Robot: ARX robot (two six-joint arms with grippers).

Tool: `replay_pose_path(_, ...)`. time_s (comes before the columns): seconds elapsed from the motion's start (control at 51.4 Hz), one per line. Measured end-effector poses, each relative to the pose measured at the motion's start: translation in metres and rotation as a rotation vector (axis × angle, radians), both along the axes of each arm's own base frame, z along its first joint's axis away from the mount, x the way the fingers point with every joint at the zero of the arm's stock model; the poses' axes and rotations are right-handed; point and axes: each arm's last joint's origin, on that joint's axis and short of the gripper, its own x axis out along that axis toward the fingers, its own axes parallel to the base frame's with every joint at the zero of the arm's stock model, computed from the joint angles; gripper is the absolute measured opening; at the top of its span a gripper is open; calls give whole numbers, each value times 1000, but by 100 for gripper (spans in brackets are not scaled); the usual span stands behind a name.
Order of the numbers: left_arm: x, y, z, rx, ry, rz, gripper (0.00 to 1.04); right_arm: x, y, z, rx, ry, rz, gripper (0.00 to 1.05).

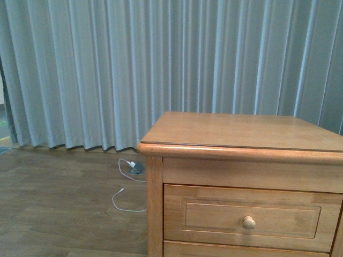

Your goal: Put charger into drawer

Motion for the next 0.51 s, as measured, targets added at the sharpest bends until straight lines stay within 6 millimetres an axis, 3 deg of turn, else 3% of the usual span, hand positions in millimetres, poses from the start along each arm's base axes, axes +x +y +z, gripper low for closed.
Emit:
replay_pose_path(0.351, 0, 0, 0, 0, 0, 0, 99, -7, 0, -17, -21, -3, 3, 1)
replay_pose_path(0.506, 0, 0, 0, 0, 0, 0, 99, -9, 0, -22, -23, 2, 2, 2)
